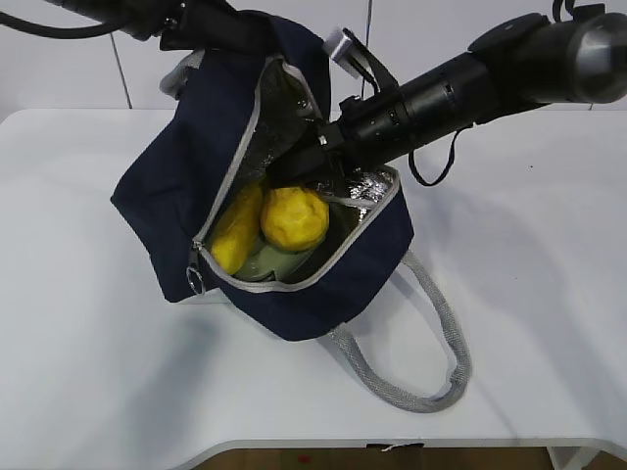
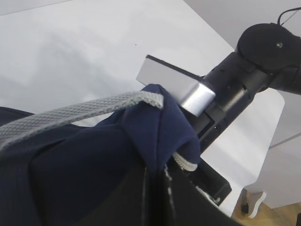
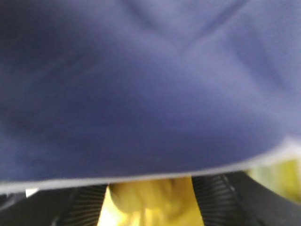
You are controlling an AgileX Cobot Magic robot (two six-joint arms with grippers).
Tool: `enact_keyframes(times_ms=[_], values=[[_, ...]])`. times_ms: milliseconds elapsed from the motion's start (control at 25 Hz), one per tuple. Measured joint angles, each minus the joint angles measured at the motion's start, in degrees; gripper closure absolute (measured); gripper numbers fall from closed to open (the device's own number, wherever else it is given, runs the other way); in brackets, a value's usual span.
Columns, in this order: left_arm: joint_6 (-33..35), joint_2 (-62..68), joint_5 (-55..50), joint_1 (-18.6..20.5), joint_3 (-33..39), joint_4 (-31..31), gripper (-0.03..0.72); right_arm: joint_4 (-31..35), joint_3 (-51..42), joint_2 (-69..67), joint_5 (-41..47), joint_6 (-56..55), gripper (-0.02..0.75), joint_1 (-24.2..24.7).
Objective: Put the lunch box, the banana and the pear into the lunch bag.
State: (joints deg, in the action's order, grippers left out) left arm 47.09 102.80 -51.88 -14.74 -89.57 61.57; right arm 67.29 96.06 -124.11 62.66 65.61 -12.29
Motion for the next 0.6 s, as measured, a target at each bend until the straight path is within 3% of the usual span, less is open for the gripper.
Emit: enact_keyframes(times_ms=[400,600], values=[[-0.04,0.0,0.12,0.12,0.0,0.0,0.696,-3.55,5.35,-0.88,0.33,-13.57,0.295,1.88],[-0.04,0.0,0.77,0.12,0.0,0.0,0.696,-10.57,9.59,-0.88,1.05,-22.51,0.295,2.02]])
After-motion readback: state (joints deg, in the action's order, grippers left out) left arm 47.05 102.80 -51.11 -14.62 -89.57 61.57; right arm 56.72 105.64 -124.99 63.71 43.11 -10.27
